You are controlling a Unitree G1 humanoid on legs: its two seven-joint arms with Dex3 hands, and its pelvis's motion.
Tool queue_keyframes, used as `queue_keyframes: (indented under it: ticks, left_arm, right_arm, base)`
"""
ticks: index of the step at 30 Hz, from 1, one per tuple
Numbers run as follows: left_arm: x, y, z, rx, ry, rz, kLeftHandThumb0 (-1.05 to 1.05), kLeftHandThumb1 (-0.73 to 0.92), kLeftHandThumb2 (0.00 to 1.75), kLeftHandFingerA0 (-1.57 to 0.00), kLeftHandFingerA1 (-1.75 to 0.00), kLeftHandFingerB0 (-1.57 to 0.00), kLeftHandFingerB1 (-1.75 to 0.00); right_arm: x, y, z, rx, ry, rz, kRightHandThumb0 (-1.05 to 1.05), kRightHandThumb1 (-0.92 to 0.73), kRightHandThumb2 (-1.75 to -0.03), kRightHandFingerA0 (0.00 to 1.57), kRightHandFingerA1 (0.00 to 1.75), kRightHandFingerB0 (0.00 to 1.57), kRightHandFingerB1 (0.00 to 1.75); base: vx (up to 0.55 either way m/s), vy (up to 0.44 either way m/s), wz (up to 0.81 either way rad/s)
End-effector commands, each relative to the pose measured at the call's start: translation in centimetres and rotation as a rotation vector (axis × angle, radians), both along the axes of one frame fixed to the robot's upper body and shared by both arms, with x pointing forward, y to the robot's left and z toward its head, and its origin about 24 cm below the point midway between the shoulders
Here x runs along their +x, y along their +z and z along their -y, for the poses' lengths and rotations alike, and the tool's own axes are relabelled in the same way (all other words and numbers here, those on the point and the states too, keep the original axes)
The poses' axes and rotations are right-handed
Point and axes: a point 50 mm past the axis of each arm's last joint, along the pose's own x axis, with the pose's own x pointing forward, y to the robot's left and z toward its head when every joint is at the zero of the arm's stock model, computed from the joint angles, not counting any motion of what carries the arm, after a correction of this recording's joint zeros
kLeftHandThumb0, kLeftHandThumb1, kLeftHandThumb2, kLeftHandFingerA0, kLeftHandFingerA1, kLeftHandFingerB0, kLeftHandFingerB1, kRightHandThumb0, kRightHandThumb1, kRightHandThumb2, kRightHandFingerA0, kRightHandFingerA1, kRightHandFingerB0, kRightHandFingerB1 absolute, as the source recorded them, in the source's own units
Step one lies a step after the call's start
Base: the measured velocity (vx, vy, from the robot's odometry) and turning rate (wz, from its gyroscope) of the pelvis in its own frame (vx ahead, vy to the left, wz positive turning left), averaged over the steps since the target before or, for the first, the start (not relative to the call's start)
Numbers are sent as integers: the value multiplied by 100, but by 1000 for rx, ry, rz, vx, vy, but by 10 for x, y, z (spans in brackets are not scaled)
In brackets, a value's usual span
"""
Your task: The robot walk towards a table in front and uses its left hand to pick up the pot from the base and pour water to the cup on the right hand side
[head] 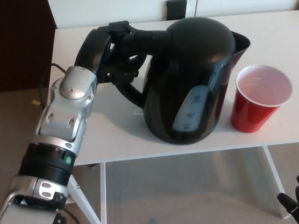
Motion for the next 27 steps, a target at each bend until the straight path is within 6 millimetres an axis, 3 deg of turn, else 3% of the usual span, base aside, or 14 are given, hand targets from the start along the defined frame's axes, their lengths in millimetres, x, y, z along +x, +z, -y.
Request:
queue_keyframes:
  ticks: [1, 5, 6, 7, 10, 14, 15, 17, 21, 23, 25, 26, 27]
  left_arm:
    - [0, 4, -10, -39, 29, 33, -15, 72, 81, -77, -161, -71, -133]
    - [4, 28, -12, -128, 46, 78, -15, 76, 74, -76, -159, -71, -131]
    - [6, 39, -12, -164, 43, 96, -10, 77, 80, -69, -166, -65, -132]
    - [8, 59, -11, -214, 40, 133, -11, 79, 77, -76, -162, -65, -134]
    - [10, 82, -11, -194, 42, 183, -10, 76, 81, -67, -164, -65, -131]
    - [11, 93, -12, -141, 29, 225, -10, 74, 84, -69, -164, -67, -134]
    - [12, 98, -11, -119, 30, 239, -11, 74, 83, -79, -160, -71, -133]
    - [15, 110, -9, -76, 29, 266, -12, 75, 80, -79, -160, -72, -128]
    - [14, 116, 2, 41, 11, 313, -14, 77, 74, -72, -167, -67, -131]
    - [15, 117, 7, 104, 10, 336, -16, 78, 69, -82, -160, -73, -124]
    - [16, 117, 12, 130, -2, 352, -12, 75, 76, -78, -157, -75, -120]
    - [16, 118, 14, 151, -10, 363, -18, 75, 81, -89, -158, -76, -120]
    - [16, 119, 18, 176, -16, 371, -18, 73, 77, -79, -157, -75, -121]
  right_arm:
    - [6, 3, 2, -7, 0, 12, -46, -57, -61, 41, 83, 42, 61]
    - [10, 5, 2, 0, -1, 18, -47, -55, -61, 42, 84, 45, 62]
    - [11, 5, 3, -1, 2, 20, -46, -56, -60, 40, 79, 43, 58]
    - [13, 7, 2, -5, 8, 24, -46, -57, -60, 38, 77, 41, 57]
    - [15, 7, 2, 6, 9, 28, -44, -57, -61, 39, 77, 46, 62]
    - [16, 8, 1, -5, 24, 33, -45, -58, -62, 36, 77, 44, 63]
    - [16, 8, 1, -10, 24, 29, -46, -56, -62, 41, 81, 42, 62]
    - [16, 8, 1, -32, 28, 18, -47, -56, -61, 42, 80, 42, 59]
    - [8, 6, 2, -34, 35, 3, -46, -58, -62, 41, 80, 38, 55]
    - [8, 4, 3, -21, 29, -1, -46, -57, -62, 40, 82, 48, 61]
    - [6, 2, 1, -7, 23, -7, -46, -57, -61, 41, 81, 46, 60]
    - [5, 2, 1, -10, 23, -12, -46, -56, -61, 43, 82, 44, 58]
    - [6, 2, 1, -12, 25, -13, -46, -56, -62, 41, 80, 44, 60]
  base:
    - [0, 0, 0]
    - [0, 0, 0]
    - [0, 0, 0]
    - [0, 0, 0]
    - [0, 0, 0]
    - [0, 0, 0]
    - [0, 0, 0]
    - [0, 0, 0]
    - [0, 0, 0]
    - [0, 0, 0]
    - [0, 0, 0]
    - [0, 0, 0]
    - [0, 0, 0]
